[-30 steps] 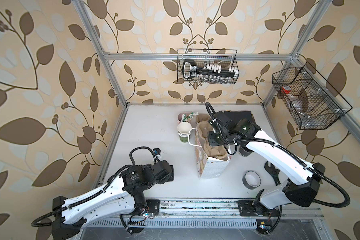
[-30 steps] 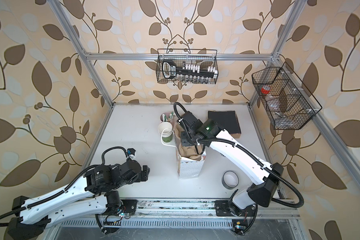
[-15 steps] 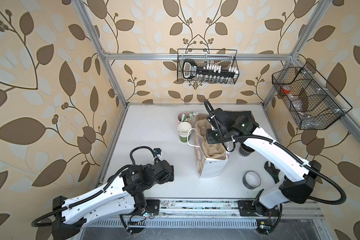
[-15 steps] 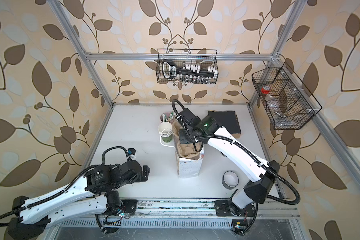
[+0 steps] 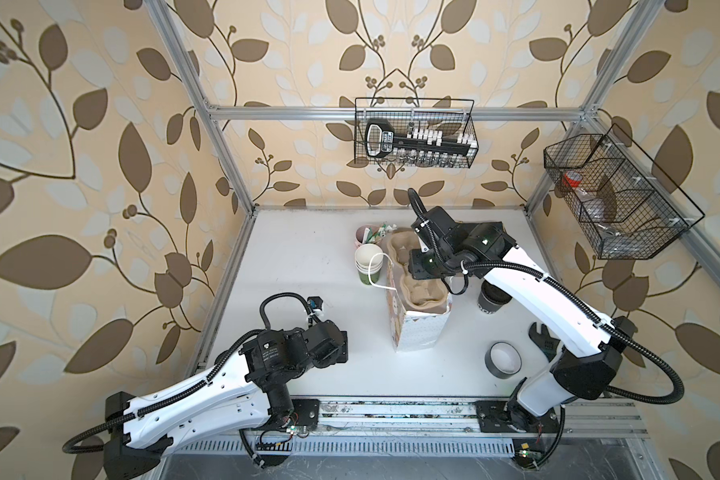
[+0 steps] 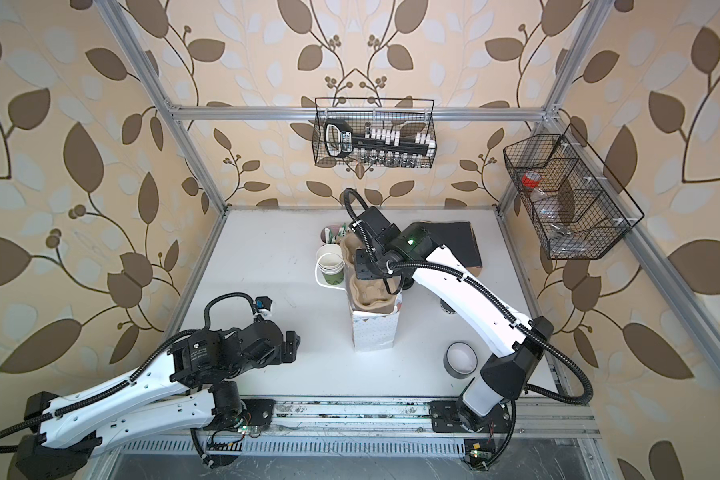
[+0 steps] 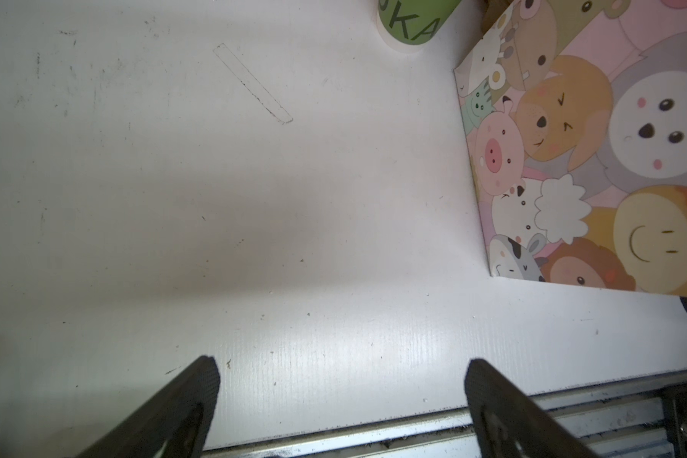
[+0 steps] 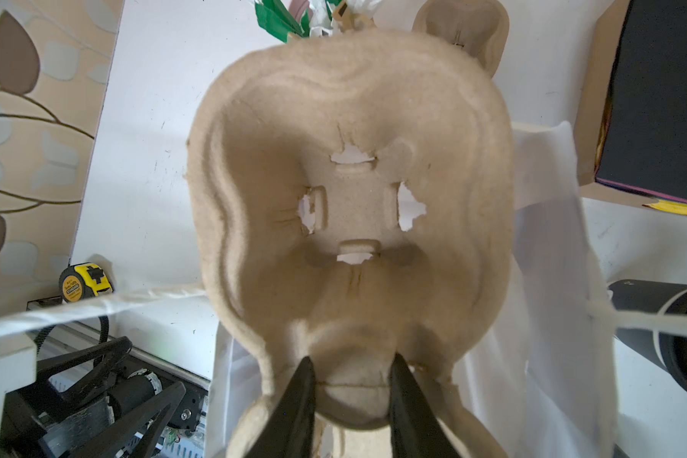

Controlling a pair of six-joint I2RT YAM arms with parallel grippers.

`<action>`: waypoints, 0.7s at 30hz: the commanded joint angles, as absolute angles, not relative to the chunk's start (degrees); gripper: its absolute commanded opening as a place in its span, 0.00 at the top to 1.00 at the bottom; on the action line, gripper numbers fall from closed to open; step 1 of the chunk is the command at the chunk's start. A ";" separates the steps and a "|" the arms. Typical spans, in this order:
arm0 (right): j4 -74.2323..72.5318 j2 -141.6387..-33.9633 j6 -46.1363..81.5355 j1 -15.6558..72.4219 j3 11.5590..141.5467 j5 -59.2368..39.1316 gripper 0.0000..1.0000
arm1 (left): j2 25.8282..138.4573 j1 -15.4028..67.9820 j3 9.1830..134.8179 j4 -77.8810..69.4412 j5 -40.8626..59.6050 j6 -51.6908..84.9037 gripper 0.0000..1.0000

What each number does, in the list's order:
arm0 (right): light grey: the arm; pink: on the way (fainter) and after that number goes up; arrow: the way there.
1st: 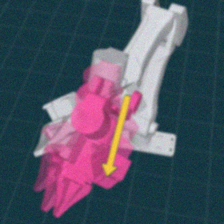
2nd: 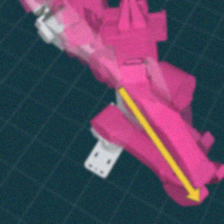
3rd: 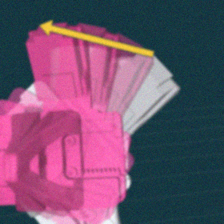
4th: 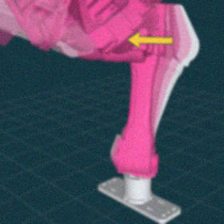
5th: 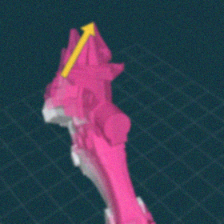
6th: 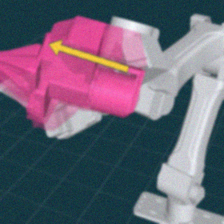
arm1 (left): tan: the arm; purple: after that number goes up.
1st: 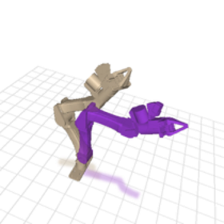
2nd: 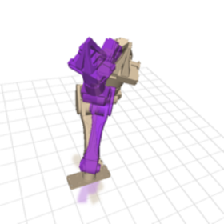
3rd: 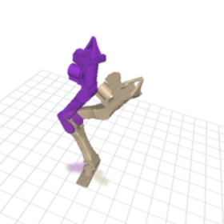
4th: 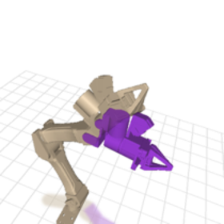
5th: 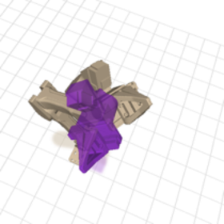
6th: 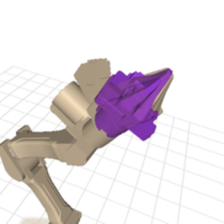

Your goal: Pack the takeout coffee

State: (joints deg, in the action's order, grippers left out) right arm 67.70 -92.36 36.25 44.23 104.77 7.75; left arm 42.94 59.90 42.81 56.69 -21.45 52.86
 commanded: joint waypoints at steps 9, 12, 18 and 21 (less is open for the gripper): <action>70.36 -94.82 37.23 43.95 111.79 5.87 0.69 | 43.15 59.24 42.21 55.90 -22.45 52.39 0.01; 70.20 -94.88 37.20 43.79 112.39 5.58 0.69 | 43.07 59.24 42.19 55.90 -22.49 52.38 0.01; 69.97 -94.87 37.19 44.25 110.14 6.02 0.69 | 43.11 59.24 42.35 55.92 -22.45 52.35 0.01; 68.21 -93.72 37.29 44.30 106.47 6.27 0.69 | 42.90 59.24 42.19 55.90 -22.49 52.39 0.01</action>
State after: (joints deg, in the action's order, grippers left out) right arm 68.36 -94.02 36.67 43.97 109.40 6.33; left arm 42.94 59.90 42.81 55.90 -21.45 52.69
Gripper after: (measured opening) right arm 0.312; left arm 0.989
